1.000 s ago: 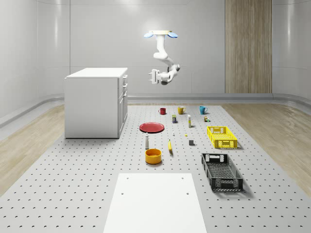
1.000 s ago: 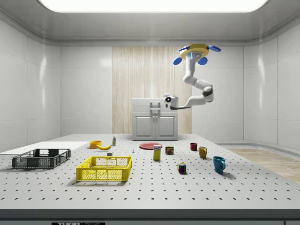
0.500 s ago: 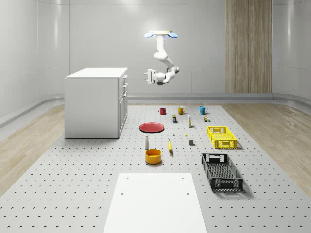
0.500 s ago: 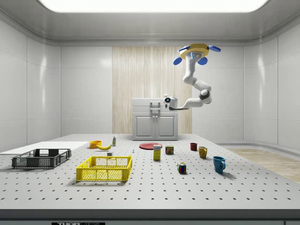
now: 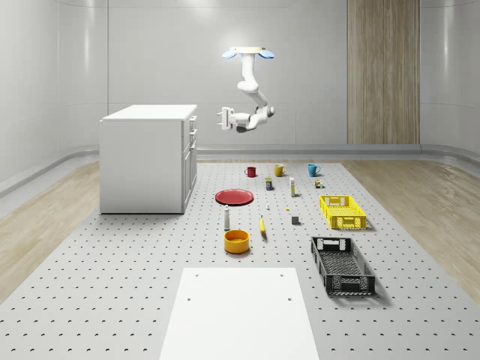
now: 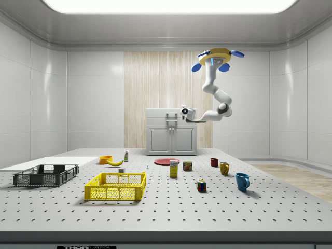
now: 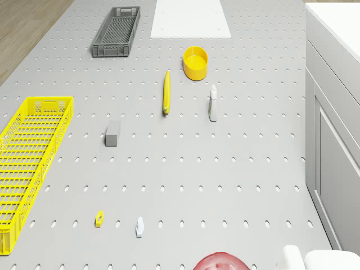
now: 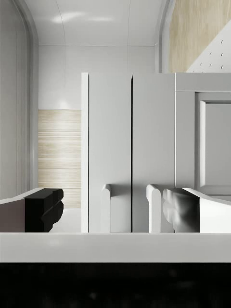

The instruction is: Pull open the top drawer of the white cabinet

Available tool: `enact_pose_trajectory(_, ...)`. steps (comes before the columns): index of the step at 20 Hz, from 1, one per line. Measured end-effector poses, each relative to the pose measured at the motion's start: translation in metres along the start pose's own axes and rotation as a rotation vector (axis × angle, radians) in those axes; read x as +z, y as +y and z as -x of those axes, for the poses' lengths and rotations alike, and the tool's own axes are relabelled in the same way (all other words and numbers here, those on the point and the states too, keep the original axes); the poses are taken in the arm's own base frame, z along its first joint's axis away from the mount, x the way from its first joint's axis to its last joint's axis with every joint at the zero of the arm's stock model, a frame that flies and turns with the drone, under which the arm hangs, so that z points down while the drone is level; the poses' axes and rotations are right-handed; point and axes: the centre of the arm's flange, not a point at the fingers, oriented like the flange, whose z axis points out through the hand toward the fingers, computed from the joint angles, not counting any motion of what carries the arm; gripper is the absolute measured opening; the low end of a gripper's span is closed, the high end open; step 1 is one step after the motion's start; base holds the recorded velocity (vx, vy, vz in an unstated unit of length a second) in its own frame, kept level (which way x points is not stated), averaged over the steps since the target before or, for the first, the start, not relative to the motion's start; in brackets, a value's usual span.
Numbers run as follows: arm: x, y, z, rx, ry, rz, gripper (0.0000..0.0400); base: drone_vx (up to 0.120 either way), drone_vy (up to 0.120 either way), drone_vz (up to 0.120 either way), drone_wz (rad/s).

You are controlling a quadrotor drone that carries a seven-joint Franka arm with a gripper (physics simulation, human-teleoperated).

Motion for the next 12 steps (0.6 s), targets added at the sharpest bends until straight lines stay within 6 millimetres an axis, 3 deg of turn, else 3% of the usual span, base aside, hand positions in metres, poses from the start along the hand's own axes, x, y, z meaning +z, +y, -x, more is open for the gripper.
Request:
enact_pose_trajectory(4, 0.022, 0.0, 0.0, 0.0, 0.0, 0.0, 0.0305, 0.02, 0.0, 0.0, 0.0)
enact_pose_trajectory(12, 0.047, 0.0, 0.0, 0.0, 0.0, 0.0, 0.0305, 0.12, 0.0, 0.0, 0.0)
